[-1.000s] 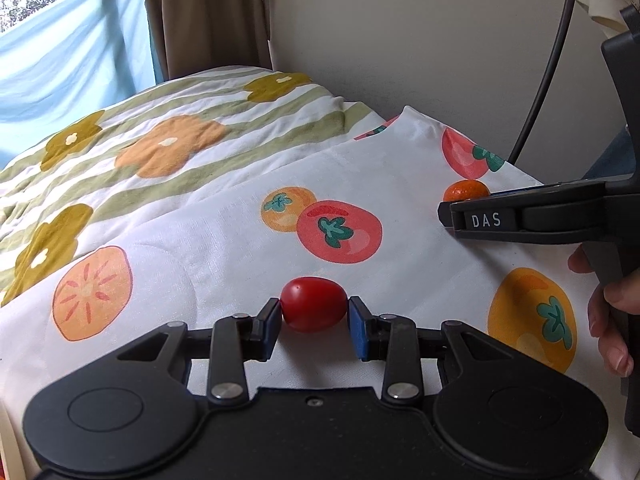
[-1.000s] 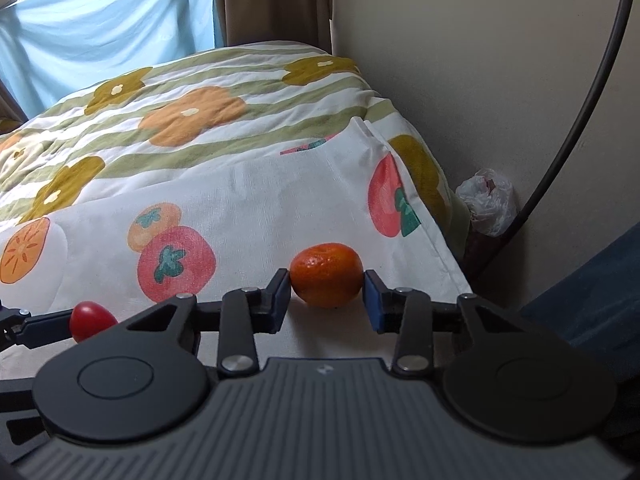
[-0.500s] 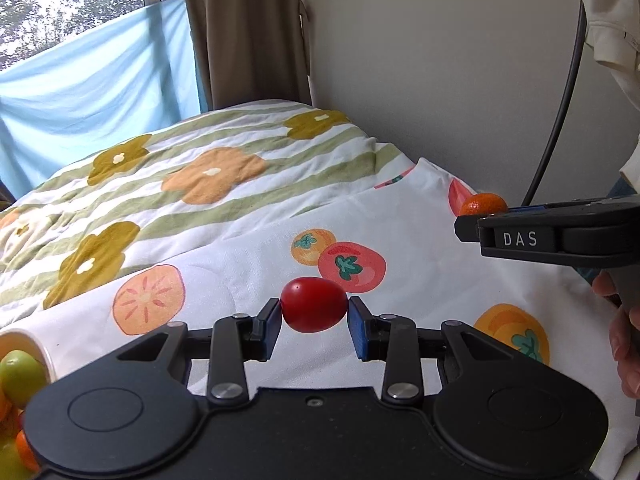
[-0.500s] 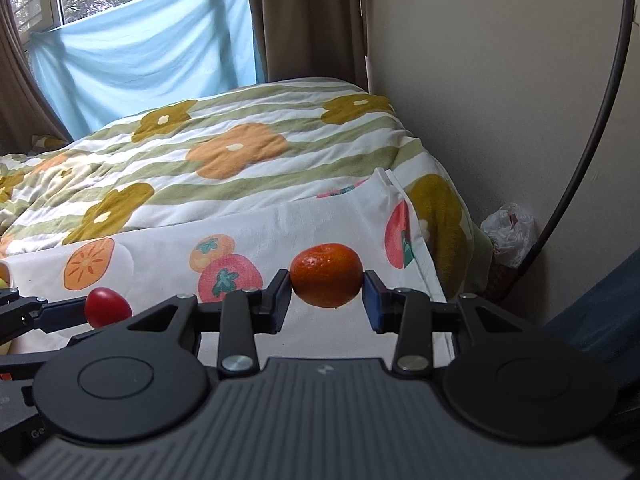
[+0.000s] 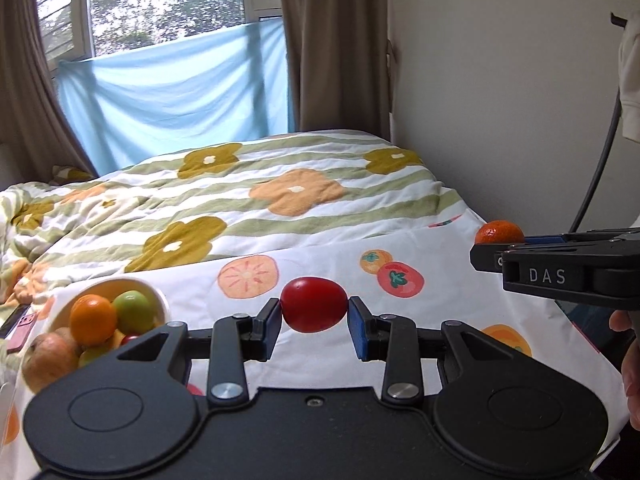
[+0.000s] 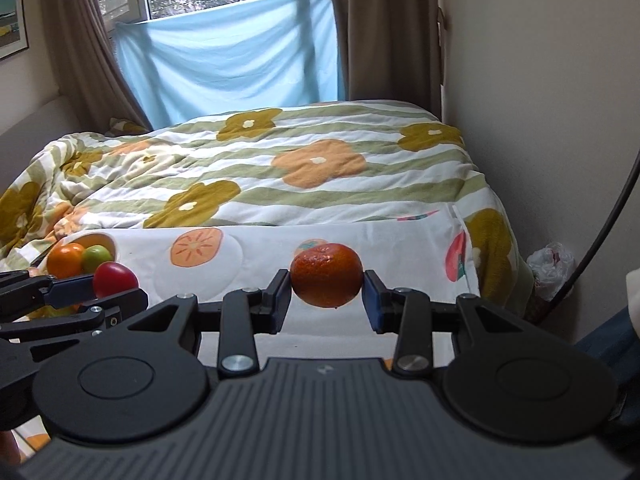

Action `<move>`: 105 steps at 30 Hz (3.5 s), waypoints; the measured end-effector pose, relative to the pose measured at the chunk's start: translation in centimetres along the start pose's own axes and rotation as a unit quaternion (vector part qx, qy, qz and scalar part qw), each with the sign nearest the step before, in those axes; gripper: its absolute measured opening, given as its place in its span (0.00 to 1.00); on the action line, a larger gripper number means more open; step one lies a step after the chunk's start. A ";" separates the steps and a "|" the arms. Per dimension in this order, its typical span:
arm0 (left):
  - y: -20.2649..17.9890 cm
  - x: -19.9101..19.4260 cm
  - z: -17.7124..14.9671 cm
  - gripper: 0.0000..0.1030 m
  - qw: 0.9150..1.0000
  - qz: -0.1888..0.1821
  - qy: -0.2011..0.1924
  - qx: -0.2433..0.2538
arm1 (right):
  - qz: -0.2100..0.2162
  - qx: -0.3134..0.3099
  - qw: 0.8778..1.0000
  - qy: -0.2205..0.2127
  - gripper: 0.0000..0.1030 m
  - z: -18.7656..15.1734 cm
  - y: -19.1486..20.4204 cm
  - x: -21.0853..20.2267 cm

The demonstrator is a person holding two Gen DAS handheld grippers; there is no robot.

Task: Organize fruits
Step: 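Carry the cherry tomato and mandarin over the duck bowl with both tools, then release the cherry tomato in the bowl with the left tool while the right tool releases the mandarin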

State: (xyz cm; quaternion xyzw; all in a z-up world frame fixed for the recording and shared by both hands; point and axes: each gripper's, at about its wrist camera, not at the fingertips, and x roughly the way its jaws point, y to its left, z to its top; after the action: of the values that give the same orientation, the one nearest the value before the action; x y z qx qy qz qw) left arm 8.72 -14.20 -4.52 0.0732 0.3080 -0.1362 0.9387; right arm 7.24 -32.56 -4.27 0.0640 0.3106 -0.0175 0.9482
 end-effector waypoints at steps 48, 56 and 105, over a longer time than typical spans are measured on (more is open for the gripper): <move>30.4 10.7 -0.2 0.39 0.993 0.042 0.110 -0.024 | 0.118 -0.066 0.989 0.067 0.52 5.4 31.0 17.0; 30.9 10.4 0.0 0.86 0.994 0.018 0.105 -0.030 | 0.104 -0.067 0.989 0.079 0.52 5.4 31.1 18.1; 25.5 -2.5 1.4 0.87 0.996 0.069 0.043 -0.025 | 0.088 -0.088 0.992 0.013 0.97 6.9 28.5 5.2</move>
State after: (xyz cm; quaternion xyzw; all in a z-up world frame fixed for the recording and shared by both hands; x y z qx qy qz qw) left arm 15.26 10.24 -0.50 0.0769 0.3451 -0.0598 0.9335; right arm 17.54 -5.20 1.34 0.0073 0.3162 0.0944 0.9439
